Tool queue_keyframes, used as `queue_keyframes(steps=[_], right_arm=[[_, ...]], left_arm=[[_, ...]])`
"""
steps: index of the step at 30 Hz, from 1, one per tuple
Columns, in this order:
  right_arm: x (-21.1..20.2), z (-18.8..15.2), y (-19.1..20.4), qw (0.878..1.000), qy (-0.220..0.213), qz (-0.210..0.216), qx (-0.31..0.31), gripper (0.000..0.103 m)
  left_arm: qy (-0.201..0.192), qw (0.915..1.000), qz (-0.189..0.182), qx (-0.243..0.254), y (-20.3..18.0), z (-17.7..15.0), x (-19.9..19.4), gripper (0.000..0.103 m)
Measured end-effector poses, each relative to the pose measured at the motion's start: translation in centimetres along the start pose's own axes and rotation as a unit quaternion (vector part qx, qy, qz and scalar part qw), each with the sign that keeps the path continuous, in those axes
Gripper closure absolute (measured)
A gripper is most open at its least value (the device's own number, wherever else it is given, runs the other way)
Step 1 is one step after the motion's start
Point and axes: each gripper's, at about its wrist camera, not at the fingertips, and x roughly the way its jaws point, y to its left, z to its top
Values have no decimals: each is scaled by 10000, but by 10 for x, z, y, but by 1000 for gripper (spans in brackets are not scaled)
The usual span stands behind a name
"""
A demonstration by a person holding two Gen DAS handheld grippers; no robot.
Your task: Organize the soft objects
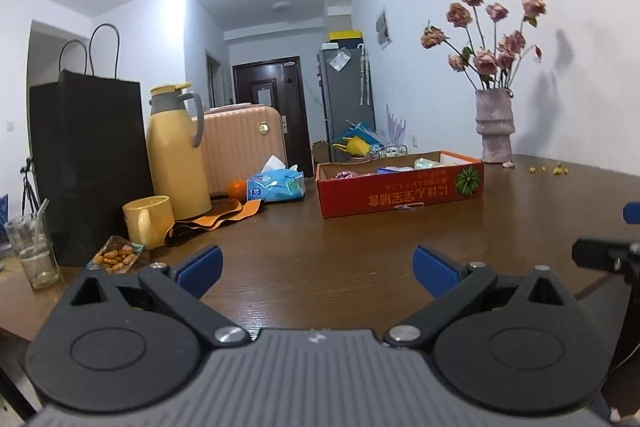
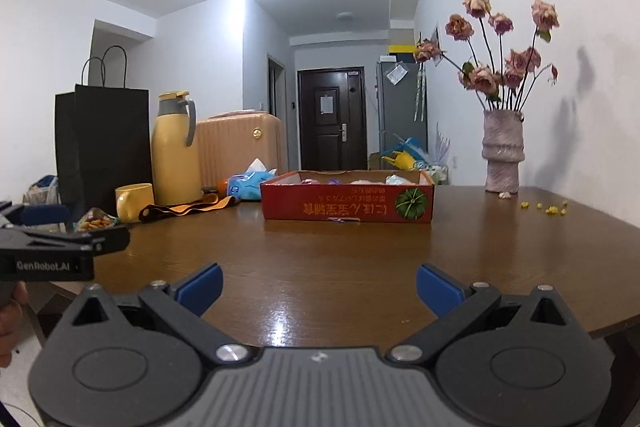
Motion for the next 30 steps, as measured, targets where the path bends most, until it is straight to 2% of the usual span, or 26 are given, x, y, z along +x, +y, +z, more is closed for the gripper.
queue_keyframes(steps=[7,16,30], right_arm=[[1,2,2,9999,6,117,59,0],[-4,5,-3,9996,-229,-25,179,0],[-2,4,-4,9994,-229,-69,236,0]], left_arm=[[39,9999,-77,-75,2,2,0,0],[39,9997,-149,-166,6,4,0,0],[56,9996,-148,-240,8,4,1,0]])
